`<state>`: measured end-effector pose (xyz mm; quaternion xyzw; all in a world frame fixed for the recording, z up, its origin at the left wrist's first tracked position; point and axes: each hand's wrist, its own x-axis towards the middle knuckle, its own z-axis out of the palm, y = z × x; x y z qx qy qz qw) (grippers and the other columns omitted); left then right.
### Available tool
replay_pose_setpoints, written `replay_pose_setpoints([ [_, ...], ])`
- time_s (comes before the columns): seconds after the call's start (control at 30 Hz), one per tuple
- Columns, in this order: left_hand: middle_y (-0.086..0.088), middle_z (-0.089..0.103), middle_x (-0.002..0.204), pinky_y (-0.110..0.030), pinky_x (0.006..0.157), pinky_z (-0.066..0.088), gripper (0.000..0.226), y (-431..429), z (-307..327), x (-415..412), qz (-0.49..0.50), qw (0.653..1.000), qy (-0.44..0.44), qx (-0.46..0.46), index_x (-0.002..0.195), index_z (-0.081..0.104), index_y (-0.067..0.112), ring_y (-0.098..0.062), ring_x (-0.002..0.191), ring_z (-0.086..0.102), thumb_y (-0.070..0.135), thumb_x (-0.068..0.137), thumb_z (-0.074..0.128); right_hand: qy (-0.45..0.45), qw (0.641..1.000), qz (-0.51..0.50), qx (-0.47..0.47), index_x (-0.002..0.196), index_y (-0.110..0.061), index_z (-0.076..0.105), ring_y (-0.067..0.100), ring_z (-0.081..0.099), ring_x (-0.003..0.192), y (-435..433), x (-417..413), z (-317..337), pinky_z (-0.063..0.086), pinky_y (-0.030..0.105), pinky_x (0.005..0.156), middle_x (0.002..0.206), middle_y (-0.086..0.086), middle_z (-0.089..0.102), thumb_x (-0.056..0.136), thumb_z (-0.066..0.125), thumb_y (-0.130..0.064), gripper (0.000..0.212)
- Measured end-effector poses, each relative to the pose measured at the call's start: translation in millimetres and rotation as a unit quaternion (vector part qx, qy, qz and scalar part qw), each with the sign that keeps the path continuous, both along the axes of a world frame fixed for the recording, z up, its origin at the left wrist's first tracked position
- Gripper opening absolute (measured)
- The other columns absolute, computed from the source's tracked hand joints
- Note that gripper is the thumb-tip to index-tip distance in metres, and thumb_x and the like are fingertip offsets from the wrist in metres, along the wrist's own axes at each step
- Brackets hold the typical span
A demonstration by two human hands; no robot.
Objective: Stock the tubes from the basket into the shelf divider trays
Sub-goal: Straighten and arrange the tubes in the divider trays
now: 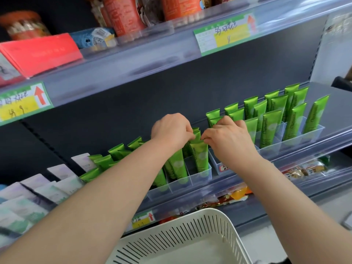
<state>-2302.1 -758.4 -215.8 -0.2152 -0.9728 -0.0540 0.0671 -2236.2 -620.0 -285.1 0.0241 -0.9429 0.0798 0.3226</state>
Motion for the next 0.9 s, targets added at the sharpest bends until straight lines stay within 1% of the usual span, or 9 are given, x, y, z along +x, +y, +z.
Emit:
replay_pose_setpoints([
  [0.1, 0.013, 0.071, 0.089, -0.027, 0.068, 0.042, 0.006, -8, 7, -6, 0.023, 0.998, -0.012, 0.058, 0.083, 0.075, 0.032, -0.015, 0.086, 0.063, 0.036, 0.083, 0.070, -0.016, 1.000, 0.007, -0.016, 0.092, -0.028, 0.073, 0.023, 0.052, 0.100, 0, 0, 2, 0.026, 0.036, 0.073, 0.082, -0.008, 0.071, 0.091, 0.060, -0.030, 0.014],
  [0.23, 0.012, 0.071, 0.091, -0.027, 0.068, 0.043, 0.009, -14, 10, -18, 0.050, 0.994, 0.025, 0.092, 0.085, 0.074, 0.031, -0.016, 0.090, 0.063, 0.028, 0.086, 0.066, -0.011, 0.999, 0.008, -0.030, 0.094, -0.025, 0.072, 0.023, 0.050, 0.103, 0, -1, 7, 0.027, 0.036, 0.074, 0.088, -0.008, 0.070, 0.095, 0.053, -0.032, 0.020],
  [0.33, 0.007, 0.071, 0.098, -0.029, 0.071, 0.047, 0.010, -14, 9, -29, 0.065, 0.996, 0.037, 0.052, 0.092, 0.075, 0.027, -0.020, 0.094, 0.064, 0.025, 0.088, 0.066, -0.005, 0.999, -0.001, -0.036, 0.096, -0.025, 0.071, 0.024, 0.051, 0.105, 2, -2, 8, 0.027, 0.036, 0.074, 0.087, -0.006, 0.070, 0.096, 0.052, -0.028, 0.019],
  [0.4, 0.005, 0.070, 0.104, -0.029, 0.074, 0.048, 0.012, -13, 6, -37, 0.069, 0.997, 0.028, 0.012, 0.097, 0.074, 0.029, -0.022, 0.099, 0.063, 0.027, 0.088, 0.068, -0.005, 0.999, -0.004, -0.042, 0.097, -0.025, 0.071, 0.024, 0.050, 0.106, 3, -2, 9, 0.026, 0.035, 0.074, 0.087, -0.006, 0.069, 0.095, 0.052, -0.025, 0.019],
  [0.5, 0.005, 0.070, 0.104, -0.029, 0.074, 0.048, 0.009, -9, 0, -45, 0.075, 0.997, 0.010, -0.029, 0.092, 0.074, 0.031, -0.023, 0.098, 0.063, 0.025, 0.086, 0.069, -0.008, 0.999, -0.008, -0.053, 0.100, -0.026, 0.069, 0.023, 0.049, 0.107, 5, -4, 9, 0.024, 0.034, 0.074, 0.088, -0.006, 0.068, 0.092, 0.054, -0.017, 0.020],
  [0.6, 0.005, 0.071, 0.099, -0.030, 0.072, 0.051, 0.010, -4, -4, -50, 0.069, 0.997, 0.033, -0.032, 0.089, 0.074, 0.030, -0.023, 0.092, 0.065, 0.023, 0.086, 0.067, -0.009, 0.998, -0.004, -0.059, 0.104, -0.026, 0.069, 0.023, 0.049, 0.110, 8, -5, 10, 0.025, 0.035, 0.076, 0.092, -0.006, 0.069, 0.088, 0.056, -0.010, 0.025],
  [0.7, 0.005, 0.071, 0.097, -0.030, 0.073, 0.050, 0.011, 3, -7, -51, 0.057, 0.996, 0.071, -0.011, 0.093, 0.074, 0.030, -0.022, 0.090, 0.065, 0.025, 0.088, 0.065, -0.027, 0.998, 0.003, -0.050, 0.108, -0.025, 0.068, 0.023, 0.048, 0.116, 10, -7, 8, 0.028, 0.036, 0.079, 0.098, -0.004, 0.070, 0.087, 0.054, -0.008, 0.030],
  [0.8, 0.006, 0.071, 0.099, -0.030, 0.072, 0.048, 0.011, 8, -9, -51, 0.052, 0.997, 0.055, 0.001, 0.097, 0.074, 0.031, -0.021, 0.092, 0.064, 0.032, 0.088, 0.067, -0.042, 0.998, 0.008, -0.041, 0.110, -0.023, 0.068, 0.023, 0.047, 0.120, 11, -8, 7, 0.033, 0.040, 0.082, 0.100, -0.002, 0.070, 0.087, 0.055, -0.007, 0.031],
  [0.9, 0.006, 0.072, 0.101, -0.029, 0.071, 0.049, 0.011, 7, -9, -49, 0.046, 0.998, 0.034, 0.015, 0.097, 0.075, 0.031, -0.021, 0.094, 0.064, 0.031, 0.088, 0.068, -0.058, 0.998, 0.006, -0.034, 0.112, -0.023, 0.066, 0.022, 0.045, 0.123, 11, -8, 7, 0.035, 0.041, 0.085, 0.104, -0.003, 0.070, 0.088, 0.054, -0.009, 0.031],
])
